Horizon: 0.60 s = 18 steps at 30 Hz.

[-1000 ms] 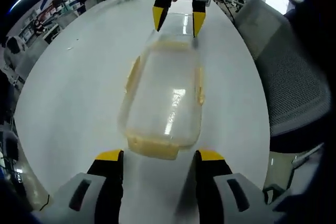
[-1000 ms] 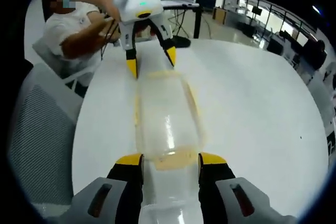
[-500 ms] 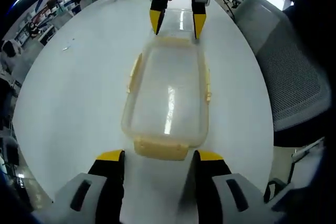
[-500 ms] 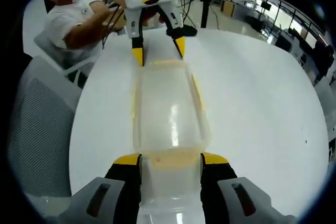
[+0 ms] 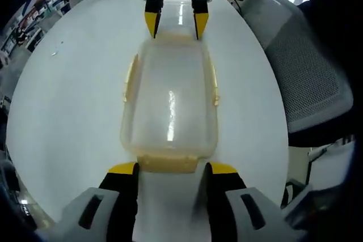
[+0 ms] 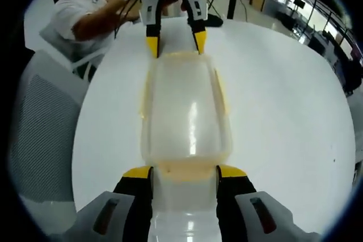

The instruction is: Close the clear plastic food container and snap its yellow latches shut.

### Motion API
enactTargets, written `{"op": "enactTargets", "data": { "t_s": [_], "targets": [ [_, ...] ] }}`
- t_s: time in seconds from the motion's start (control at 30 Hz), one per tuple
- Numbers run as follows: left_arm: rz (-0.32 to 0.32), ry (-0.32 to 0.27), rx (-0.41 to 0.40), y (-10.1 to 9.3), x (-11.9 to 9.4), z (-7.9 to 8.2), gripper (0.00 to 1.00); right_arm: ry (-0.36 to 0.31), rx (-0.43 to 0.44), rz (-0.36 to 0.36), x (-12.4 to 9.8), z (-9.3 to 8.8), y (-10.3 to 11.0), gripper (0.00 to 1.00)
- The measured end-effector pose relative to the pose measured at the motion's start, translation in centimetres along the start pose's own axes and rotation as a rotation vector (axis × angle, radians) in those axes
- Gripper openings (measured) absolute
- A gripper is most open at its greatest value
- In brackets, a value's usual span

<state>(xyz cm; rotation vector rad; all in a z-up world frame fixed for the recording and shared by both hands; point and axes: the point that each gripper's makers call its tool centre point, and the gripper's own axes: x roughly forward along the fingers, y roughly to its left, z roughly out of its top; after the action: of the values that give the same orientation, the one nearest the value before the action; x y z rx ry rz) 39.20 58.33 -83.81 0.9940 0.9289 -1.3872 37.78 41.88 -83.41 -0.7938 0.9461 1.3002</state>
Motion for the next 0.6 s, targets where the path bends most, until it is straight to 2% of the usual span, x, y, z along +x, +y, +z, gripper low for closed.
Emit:
{"op": "enactTargets", "data": {
  "t_s": [0.3, 0.57, 0.6],
  "targets": [
    [0.008, 0.005, -0.021, 0.56, 0.11, 0.25, 0.39, 0.030, -0.034, 0.004, 0.67, -0.05, -0.26, 0.40],
    [0.000, 0.047, -0.003, 0.55, 0.35, 0.32, 0.39, 0.105, -0.085, -0.010, 0.77, -0.20, -0.32, 0.40],
    [-0.001, 0.050, 0.000, 0.55, 0.37, 0.34, 0.39, 0.105, -0.070, -0.010, 0.76, -0.21, -0.33, 0.40]
  ]
}}
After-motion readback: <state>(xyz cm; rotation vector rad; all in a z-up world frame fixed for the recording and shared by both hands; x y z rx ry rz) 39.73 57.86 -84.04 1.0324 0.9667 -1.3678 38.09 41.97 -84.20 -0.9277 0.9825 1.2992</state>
